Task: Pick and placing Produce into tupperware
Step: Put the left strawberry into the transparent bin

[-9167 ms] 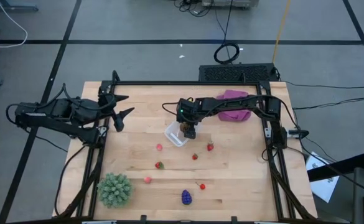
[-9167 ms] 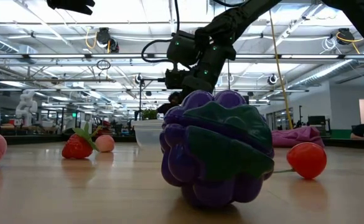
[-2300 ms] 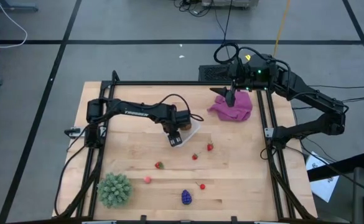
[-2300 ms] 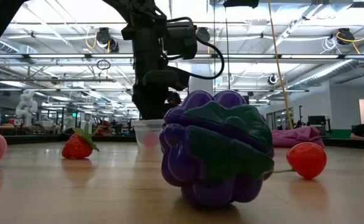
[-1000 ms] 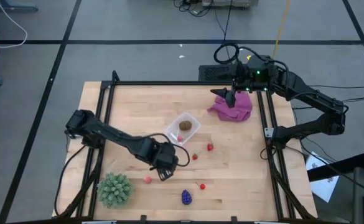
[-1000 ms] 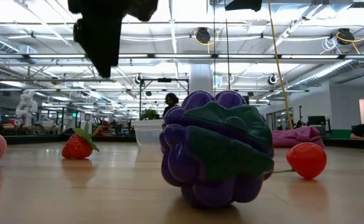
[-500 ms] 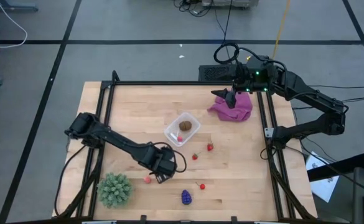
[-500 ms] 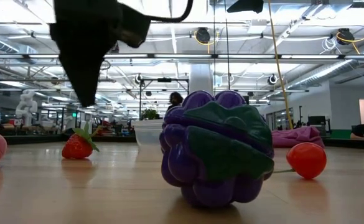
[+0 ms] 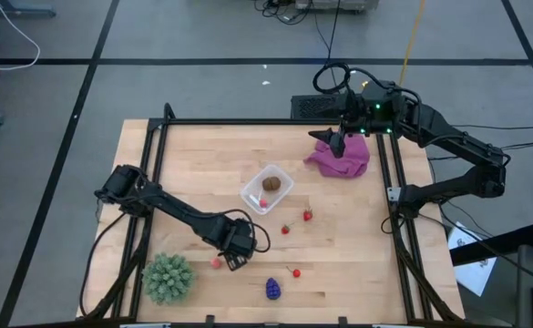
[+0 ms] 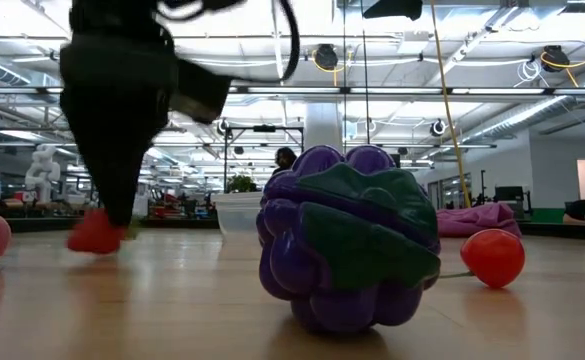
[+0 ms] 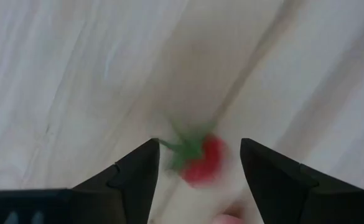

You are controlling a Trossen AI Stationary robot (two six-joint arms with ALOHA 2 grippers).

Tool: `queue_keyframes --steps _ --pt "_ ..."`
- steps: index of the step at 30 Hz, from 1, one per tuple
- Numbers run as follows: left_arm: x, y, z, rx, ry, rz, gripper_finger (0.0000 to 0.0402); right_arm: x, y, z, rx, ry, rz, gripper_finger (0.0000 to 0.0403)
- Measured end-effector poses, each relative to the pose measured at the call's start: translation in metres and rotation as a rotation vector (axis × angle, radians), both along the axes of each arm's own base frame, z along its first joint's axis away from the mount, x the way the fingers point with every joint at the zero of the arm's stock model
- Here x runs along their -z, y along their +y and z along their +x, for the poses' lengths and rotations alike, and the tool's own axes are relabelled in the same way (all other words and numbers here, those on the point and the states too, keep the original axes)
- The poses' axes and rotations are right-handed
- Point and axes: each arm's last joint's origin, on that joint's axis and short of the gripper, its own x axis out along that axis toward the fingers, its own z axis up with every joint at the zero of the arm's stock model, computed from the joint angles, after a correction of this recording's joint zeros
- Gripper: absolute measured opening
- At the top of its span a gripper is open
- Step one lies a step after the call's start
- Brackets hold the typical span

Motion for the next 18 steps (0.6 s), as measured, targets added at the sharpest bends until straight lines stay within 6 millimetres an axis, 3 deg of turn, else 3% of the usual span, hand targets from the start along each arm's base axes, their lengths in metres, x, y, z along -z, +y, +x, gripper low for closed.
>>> queue_keyframes --steps 7,18 --pt "0.0099 0.0008 -0.0040 -0.001 0.005 -0.022 0.0230 -0.0003 -0.0001 0.0001 0.000 -0.003 -0.001 0.0304" --pt "0.0101 0.0061 -0.0030 -0.012 0.017 -0.035 0.0230 -0.0006 -0.0001 0.0003 0.000 -0.007 -0.002 0.0304"
